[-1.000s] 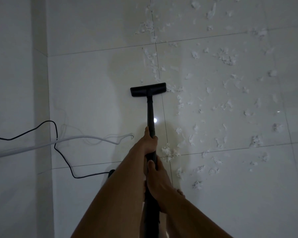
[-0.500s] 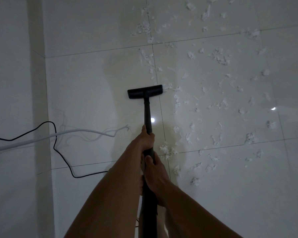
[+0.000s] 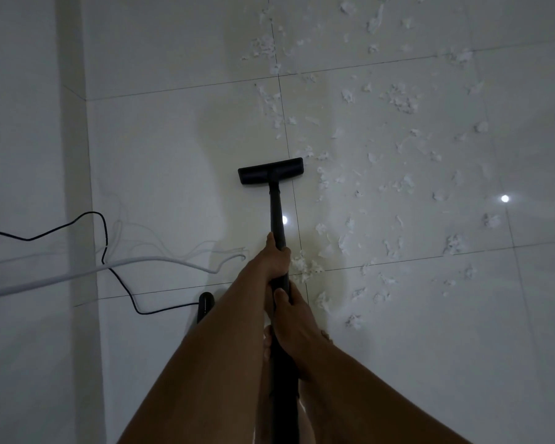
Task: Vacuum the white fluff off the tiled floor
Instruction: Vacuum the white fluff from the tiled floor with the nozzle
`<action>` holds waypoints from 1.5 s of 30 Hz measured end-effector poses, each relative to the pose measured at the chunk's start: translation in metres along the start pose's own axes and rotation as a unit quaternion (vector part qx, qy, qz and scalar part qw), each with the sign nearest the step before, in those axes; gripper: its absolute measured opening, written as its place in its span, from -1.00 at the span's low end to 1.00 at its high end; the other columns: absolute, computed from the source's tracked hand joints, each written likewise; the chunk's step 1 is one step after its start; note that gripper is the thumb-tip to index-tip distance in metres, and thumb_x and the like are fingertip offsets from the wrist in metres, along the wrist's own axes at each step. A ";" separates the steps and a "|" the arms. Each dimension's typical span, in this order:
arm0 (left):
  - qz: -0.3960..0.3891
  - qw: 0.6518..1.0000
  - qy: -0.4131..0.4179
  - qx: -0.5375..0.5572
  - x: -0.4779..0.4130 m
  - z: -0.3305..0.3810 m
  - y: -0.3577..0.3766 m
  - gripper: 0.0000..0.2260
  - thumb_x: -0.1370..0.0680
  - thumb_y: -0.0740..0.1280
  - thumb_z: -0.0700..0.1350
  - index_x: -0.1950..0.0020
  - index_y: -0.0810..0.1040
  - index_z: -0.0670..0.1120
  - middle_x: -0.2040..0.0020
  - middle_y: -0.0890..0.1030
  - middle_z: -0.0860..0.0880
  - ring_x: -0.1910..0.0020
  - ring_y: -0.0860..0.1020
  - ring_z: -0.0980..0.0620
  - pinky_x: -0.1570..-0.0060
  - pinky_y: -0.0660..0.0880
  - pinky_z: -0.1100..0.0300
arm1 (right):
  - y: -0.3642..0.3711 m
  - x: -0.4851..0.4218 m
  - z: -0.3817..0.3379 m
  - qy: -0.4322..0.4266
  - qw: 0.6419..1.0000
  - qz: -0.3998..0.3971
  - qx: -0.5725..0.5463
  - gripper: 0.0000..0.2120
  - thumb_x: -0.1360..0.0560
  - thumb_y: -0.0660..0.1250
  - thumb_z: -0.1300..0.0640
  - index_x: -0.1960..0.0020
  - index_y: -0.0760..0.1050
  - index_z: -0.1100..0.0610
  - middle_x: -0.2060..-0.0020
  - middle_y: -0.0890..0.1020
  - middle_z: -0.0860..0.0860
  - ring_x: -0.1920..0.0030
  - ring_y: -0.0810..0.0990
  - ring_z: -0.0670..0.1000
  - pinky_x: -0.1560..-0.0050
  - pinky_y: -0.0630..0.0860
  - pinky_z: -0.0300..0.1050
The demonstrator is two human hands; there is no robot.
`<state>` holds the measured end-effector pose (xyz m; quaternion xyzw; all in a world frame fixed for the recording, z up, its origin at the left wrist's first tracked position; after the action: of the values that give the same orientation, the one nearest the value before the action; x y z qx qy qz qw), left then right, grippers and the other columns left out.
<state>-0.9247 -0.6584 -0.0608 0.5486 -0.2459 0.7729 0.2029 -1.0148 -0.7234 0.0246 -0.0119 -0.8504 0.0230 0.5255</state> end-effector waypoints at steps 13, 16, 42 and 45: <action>-0.011 1.000 -0.008 0.001 -0.006 -0.011 0.029 -0.36 -0.74 0.07 0.02 -0.70 -0.26 0.09 -0.56 0.35 -0.26 -0.37 0.51 -0.28 -0.43 0.45 -0.22 | -0.017 0.006 0.012 -0.015 0.996 -0.034 0.085 -0.59 -0.71 0.01 0.09 -0.54 0.24 -0.05 0.23 0.60 0.03 0.41 0.53 -0.10 0.56 0.44 -0.44; -0.007 1.000 -0.011 0.002 -0.014 -0.010 0.027 -0.36 -0.75 0.07 0.03 -0.69 -0.28 0.11 -0.60 0.30 -0.25 -0.40 0.48 -0.29 -0.46 0.42 -0.21 | -0.016 -0.001 0.013 -0.009 0.997 -0.033 0.068 -0.61 -0.71 0.03 0.09 -0.52 0.25 -0.04 0.30 0.56 0.08 0.54 0.49 -0.12 0.57 0.43 -0.38; 0.017 1.000 0.016 -0.011 -0.087 0.059 -0.073 -0.37 -0.75 0.04 0.06 -0.67 -0.33 0.19 -0.49 0.45 -0.22 -0.25 0.59 -0.23 -0.32 0.55 -0.17 | 0.028 -0.108 -0.046 0.030 0.997 0.042 0.062 -0.60 -0.41 0.03 -0.37 -0.22 0.35 -0.44 -0.08 0.57 0.24 0.13 0.67 0.25 0.15 0.64 0.34; 0.016 1.000 0.018 -0.010 -0.092 0.066 -0.083 -0.37 -0.75 0.05 0.05 -0.67 -0.33 0.19 -0.48 0.46 -0.22 -0.24 0.59 -0.24 -0.26 0.58 -0.15 | 0.032 -0.106 -0.064 0.032 0.999 0.016 0.021 -0.64 -0.44 0.04 -0.30 -0.20 0.38 -0.41 0.01 0.58 0.29 0.34 0.64 0.17 0.29 0.67 0.24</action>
<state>-0.7978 -0.6365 -0.1168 0.5288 -0.2585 0.7831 0.2005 -0.9103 -0.6945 -0.0429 -0.0157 -0.8323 0.0487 0.5520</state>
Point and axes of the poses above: each hand's wrist, its own x-axis away from the middle knuckle, its own y-axis out of the palm, z = x × y, the point moved 8 cm from there along -x, towards the middle knuckle
